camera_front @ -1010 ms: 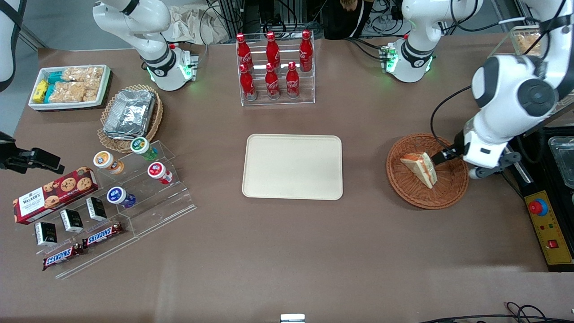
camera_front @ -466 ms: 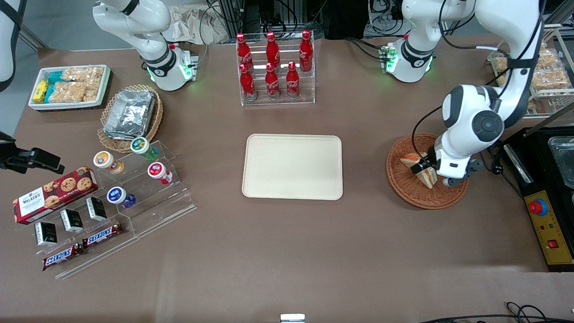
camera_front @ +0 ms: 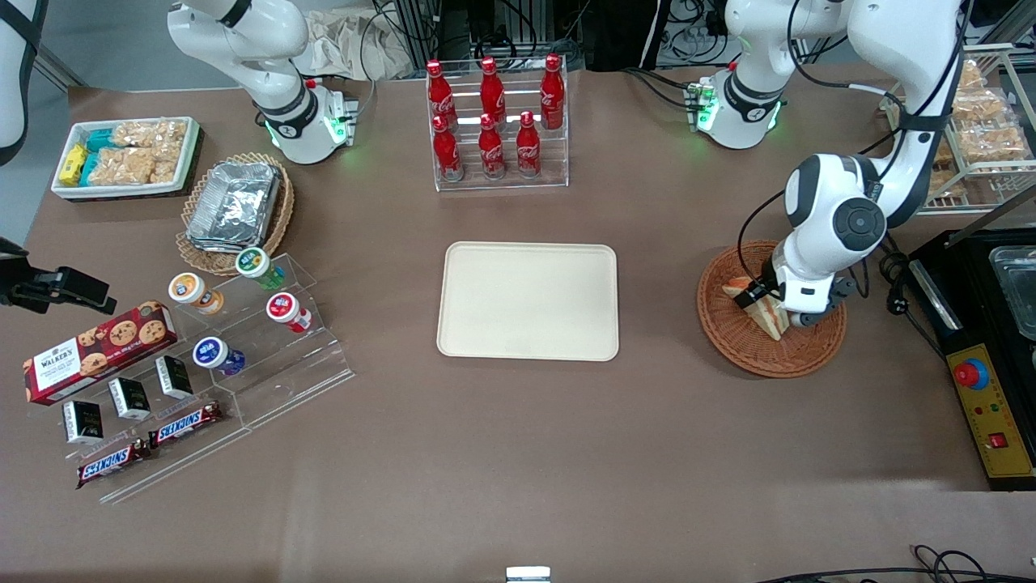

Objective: Place sandwich from basket to tray
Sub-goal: 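Close the left gripper on the sandwich and lift it from the basket, then carry the held sandwich over to the cream tray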

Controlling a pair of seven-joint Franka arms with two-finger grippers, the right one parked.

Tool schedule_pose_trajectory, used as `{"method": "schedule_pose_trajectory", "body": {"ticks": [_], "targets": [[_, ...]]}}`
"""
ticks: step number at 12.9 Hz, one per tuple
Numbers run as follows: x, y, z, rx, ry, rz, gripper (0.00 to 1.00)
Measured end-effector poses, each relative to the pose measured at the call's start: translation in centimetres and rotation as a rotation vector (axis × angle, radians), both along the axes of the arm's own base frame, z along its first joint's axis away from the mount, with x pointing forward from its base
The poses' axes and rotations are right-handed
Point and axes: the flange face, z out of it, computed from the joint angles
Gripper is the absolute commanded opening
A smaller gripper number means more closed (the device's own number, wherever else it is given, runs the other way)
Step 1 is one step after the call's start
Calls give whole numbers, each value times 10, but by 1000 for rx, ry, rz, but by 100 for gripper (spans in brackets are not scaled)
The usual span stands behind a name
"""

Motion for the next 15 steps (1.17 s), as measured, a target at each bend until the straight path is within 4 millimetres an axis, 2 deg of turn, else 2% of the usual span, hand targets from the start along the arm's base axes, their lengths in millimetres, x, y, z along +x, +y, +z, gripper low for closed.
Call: {"method": "schedule_pose_trajectory", "body": {"ticks": [2, 4, 6, 8, 11, 13, 15], "targets": [[1, 0, 1, 0, -10, 10, 5], [7, 0, 10, -1, -32, 13, 0], [18, -1, 33, 10, -56, 1, 0], [35, -6, 79, 47, -23, -31, 0], [65, -26, 179, 75, -9, -92, 0], [75, -30, 238, 68, 2, -191, 0], [79, -31, 285, 55, 30, -290, 0]]}}
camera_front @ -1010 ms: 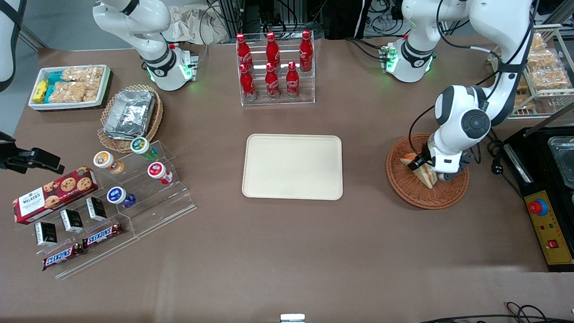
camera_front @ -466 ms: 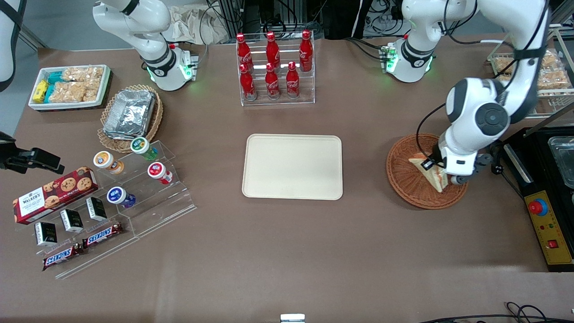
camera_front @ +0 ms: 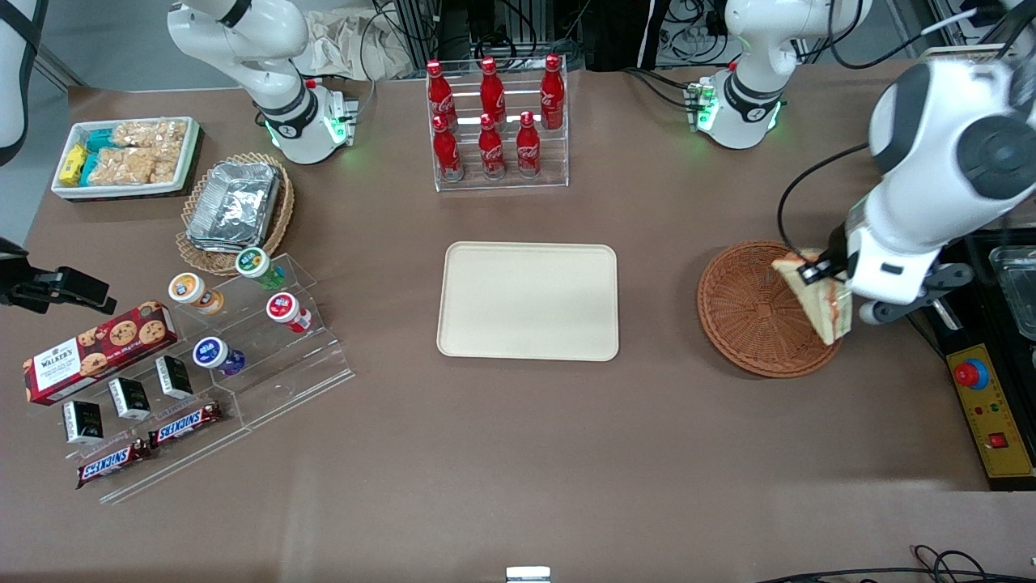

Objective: Place sandwich from basket to tray
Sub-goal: 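Carry the held sandwich over to the cream tray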

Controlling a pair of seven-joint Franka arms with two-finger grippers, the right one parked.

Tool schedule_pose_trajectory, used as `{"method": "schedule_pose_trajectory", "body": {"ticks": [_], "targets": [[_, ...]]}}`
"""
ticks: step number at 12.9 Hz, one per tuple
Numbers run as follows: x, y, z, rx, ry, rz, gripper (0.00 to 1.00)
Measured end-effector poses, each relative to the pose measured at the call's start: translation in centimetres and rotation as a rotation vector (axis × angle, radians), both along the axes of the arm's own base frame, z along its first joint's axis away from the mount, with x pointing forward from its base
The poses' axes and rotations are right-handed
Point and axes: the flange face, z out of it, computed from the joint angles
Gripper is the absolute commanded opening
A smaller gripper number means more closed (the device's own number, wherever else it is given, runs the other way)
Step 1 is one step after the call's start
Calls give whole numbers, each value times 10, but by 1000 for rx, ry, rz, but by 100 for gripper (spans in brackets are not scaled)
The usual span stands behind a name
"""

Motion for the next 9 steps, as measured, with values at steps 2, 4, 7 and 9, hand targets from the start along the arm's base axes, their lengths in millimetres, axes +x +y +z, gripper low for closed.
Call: {"method": "schedule_pose_trajectory", "body": {"ticks": [2, 4, 7, 9], "targets": [[3, -4, 17, -11, 12, -61, 0], [5, -21, 7, -20, 34, -109, 0], [0, -84, -24, -42, 90, -225, 0], [-9, -132, -43, -57, 120, -299, 0]]}}
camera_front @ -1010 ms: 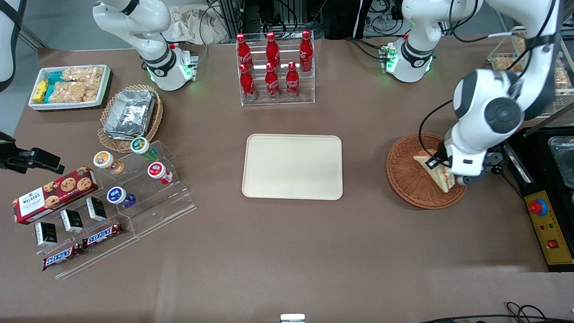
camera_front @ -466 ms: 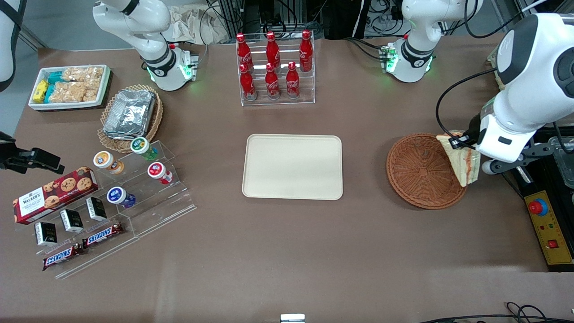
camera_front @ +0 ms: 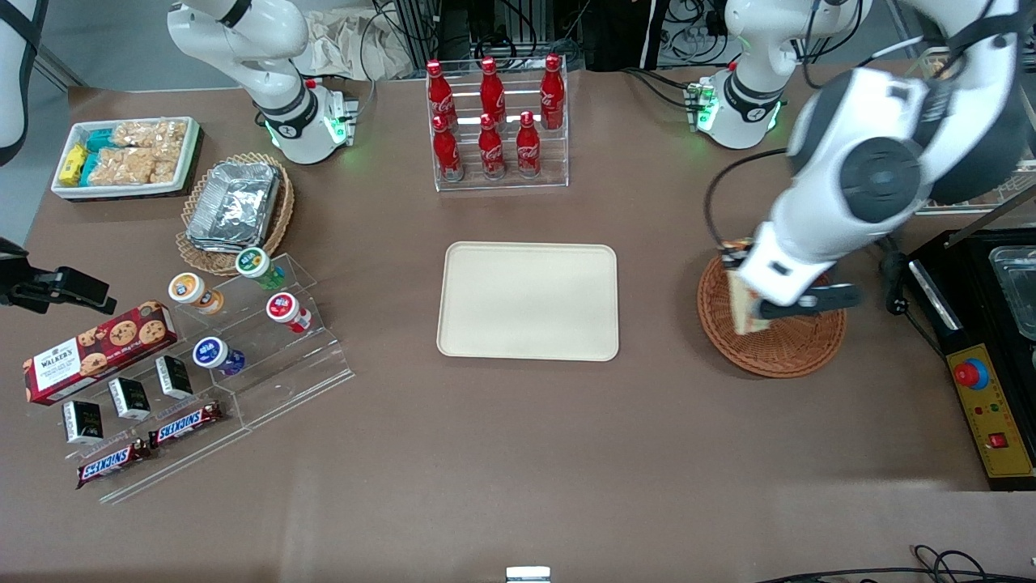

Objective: Place sandwich from basket to tray
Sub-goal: 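Carry the held sandwich over to the cream tray, then lower the sandwich onto the tray and open the left gripper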

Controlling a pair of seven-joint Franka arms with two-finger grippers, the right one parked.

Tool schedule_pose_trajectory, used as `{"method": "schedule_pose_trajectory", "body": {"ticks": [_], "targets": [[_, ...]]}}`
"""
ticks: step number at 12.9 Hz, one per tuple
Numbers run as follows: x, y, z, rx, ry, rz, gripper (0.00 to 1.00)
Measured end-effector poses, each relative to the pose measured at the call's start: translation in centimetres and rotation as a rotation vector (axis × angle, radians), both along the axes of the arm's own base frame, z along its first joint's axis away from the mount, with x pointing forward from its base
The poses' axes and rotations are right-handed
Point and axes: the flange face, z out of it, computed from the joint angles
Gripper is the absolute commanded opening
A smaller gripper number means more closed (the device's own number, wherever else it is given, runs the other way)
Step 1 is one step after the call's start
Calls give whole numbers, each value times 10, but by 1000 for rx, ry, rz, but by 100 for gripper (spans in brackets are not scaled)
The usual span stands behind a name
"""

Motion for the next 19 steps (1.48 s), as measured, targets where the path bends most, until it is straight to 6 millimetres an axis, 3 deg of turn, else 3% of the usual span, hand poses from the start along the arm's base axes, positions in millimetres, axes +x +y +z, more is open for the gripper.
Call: {"method": "schedule_pose_trajectory", "body": {"ticks": [3, 6, 8, 9, 11, 17, 18, 19], "targets": [[-21, -78, -45, 29, 24, -110, 0], [-46, -158, -119, 77, 11, -177, 0], [-58, -189, -170, 116, 5, -186, 0], [-60, -197, -190, 117, 10, -190, 0], [-56, -202, -210, 119, -2, -183, 0], [-48, -203, -233, 122, -36, -168, 6], [-47, -202, -237, 130, -43, -160, 20], [-47, -202, -244, 139, -51, -154, 63]]}}
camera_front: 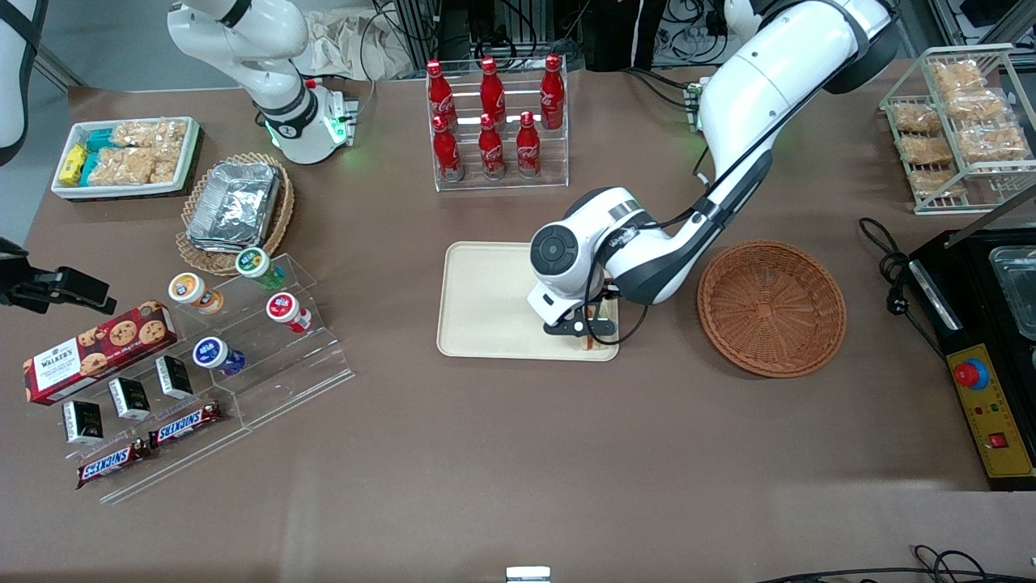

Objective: Place sandwich from basket to tray
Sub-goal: 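Lower the sandwich onto the tray and open the left gripper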

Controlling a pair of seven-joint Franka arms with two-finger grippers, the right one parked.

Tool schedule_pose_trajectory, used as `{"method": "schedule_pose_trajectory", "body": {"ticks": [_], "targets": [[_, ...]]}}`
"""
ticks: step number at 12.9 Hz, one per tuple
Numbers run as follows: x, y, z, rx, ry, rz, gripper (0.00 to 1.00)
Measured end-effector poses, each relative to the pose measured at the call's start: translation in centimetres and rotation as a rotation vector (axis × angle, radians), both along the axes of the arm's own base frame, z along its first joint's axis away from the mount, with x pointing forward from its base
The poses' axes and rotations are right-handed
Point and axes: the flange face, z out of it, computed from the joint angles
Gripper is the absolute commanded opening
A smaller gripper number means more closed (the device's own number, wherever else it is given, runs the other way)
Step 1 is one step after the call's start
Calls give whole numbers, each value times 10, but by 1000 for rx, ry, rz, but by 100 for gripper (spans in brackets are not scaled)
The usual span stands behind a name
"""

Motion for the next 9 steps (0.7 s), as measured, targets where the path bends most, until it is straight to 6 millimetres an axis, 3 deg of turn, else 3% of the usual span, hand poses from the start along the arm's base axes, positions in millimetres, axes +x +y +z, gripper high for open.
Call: {"method": "schedule_pose_trajectory", "body": {"ticks": [1, 2, 6, 9], "targets": [[0, 0, -6, 4, -3, 4, 96], [0, 0, -11, 6, -2, 5, 100], [1, -1, -9, 6, -9, 4, 100], [13, 1, 28, 11, -47, 19, 100]]}}
